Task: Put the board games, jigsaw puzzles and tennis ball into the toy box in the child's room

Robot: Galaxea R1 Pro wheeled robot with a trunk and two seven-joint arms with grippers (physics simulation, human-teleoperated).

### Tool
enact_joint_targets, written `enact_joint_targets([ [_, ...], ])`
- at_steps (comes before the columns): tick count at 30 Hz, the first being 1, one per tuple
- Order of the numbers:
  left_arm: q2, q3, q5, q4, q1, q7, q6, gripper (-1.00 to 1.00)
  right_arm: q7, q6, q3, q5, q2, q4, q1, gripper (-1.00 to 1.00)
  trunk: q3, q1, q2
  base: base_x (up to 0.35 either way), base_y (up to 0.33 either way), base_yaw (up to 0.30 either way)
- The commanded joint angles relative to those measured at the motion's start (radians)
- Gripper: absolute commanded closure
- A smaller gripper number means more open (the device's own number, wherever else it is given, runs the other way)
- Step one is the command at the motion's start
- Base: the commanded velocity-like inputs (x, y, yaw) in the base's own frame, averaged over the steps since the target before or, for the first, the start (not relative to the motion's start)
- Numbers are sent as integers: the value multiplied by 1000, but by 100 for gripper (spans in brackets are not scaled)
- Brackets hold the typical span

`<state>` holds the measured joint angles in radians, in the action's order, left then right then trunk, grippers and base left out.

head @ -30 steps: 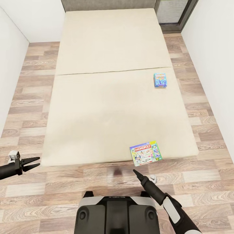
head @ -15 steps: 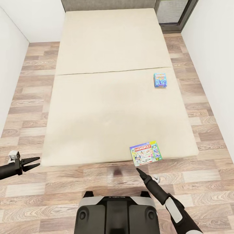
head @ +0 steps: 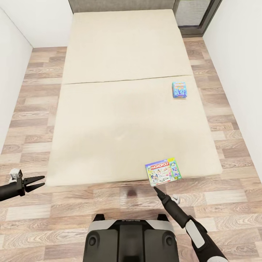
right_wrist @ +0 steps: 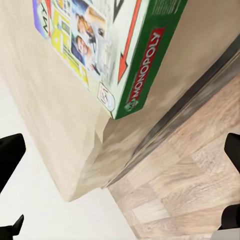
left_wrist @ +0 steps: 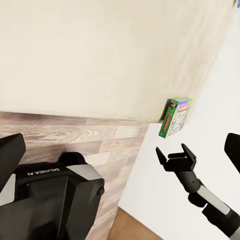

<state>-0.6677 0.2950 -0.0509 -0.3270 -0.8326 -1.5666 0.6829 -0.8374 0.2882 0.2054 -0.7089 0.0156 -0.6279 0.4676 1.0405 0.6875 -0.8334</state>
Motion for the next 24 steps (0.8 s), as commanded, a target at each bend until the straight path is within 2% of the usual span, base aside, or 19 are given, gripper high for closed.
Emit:
enact_joint_targets([
  [1, 0, 1, 2, 0, 0, -4, 11, -100, -3, 9, 5, -4, 1, 0, 2, -100, 0, 0, -1, 0, 0, 0],
  [11, -1, 1, 2, 0, 0, -4, 10, -100, -3, 9, 6, -4, 1, 0, 7, -100, 0, 0, -1, 0, 0, 0],
  [24, 0, 2, 0, 0, 0, -4, 10, -100, -3, 8, 6, -4, 1, -1, 13, -100, 41, 50, -92, 0, 0, 0],
])
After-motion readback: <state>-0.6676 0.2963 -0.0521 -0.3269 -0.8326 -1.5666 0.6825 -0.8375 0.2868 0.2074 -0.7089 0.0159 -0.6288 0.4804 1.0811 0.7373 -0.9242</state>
